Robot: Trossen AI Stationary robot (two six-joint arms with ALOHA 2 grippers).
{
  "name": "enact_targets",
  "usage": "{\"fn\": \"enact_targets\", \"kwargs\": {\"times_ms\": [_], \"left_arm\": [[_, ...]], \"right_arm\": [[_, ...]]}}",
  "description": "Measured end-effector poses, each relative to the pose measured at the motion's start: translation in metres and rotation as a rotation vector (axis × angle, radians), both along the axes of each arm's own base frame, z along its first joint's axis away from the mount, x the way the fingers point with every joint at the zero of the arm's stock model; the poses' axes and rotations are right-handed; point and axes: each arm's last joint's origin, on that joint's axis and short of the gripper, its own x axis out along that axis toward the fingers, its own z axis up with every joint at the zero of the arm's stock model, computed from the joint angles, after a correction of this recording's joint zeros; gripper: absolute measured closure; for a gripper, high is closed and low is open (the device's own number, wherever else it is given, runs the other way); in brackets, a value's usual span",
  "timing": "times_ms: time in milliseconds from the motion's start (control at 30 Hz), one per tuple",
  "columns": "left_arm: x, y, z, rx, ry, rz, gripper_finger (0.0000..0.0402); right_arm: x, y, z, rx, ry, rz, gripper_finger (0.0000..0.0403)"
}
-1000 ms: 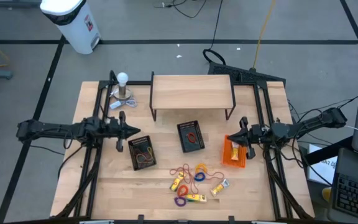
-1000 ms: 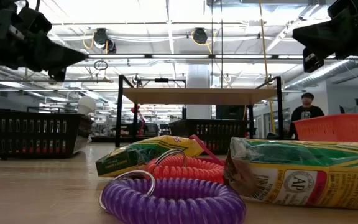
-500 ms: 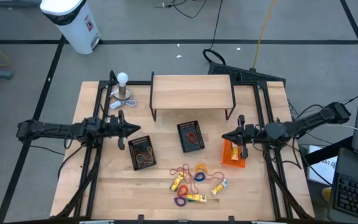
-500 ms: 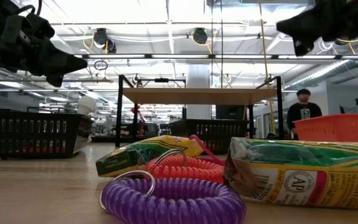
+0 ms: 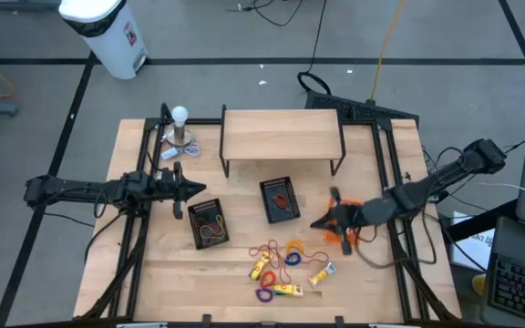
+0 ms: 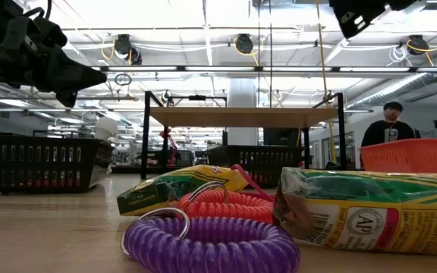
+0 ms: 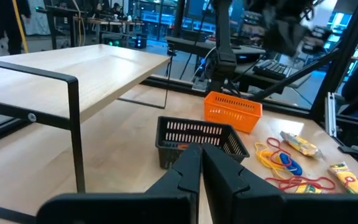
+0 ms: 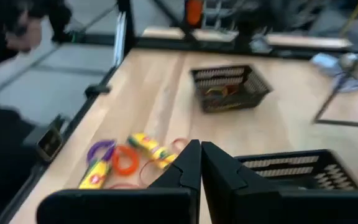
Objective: Pick & Place Office Desk Supplies
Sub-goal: Put the blue spring rubberband into the right black bin
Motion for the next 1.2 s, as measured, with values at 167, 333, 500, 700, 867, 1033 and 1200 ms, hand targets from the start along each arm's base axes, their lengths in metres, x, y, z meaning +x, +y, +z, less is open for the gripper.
{"fn": "enact_targets", "kwargs": {"times_ms": [167, 333, 500, 700, 867, 1033, 1200], "left_arm": [[0.0, 0.001, 0.0, 0.0, -0.001, 0.023, 0.0382], [0.0, 0.002, 0.0, -0.027, -0.007, 0.066, 0.0382], [0.0, 0.002, 0.0, -0.055, -0.011, 0.08, 0.0382], [0.0, 0.002, 0.0, -0.095, -0.015, 0.081, 0.0382], [0.0, 0.002, -0.001, -0.111, -0.003, 0.083, 0.0382], [0.0, 0.002, -0.001, -0.132, -0.007, 0.084, 0.0382], [0.0, 0.002, -0.001, -0.132, -0.006, 0.084, 0.0382]], "right_arm": [[0.021, 0.02, -0.019, -0.054, 0.106, 0.032, 0.0397], [0.037, 0.033, -0.036, -0.009, 0.206, 0.079, 0.0358], [0.045, 0.043, -0.065, -0.034, 0.316, 0.105, 0.0296], [0.05, 0.065, -0.086, -0.084, 0.308, 0.183, 0.0263], [0.051, 0.077, -0.095, -0.099, 0.27, 0.201, 0.0269], [0.062, 0.081, -0.113, -0.084, 0.301, 0.165, 0.0274], [0.075, 0.09, -0.125, -0.137, 0.363, 0.145, 0.0275]]}}
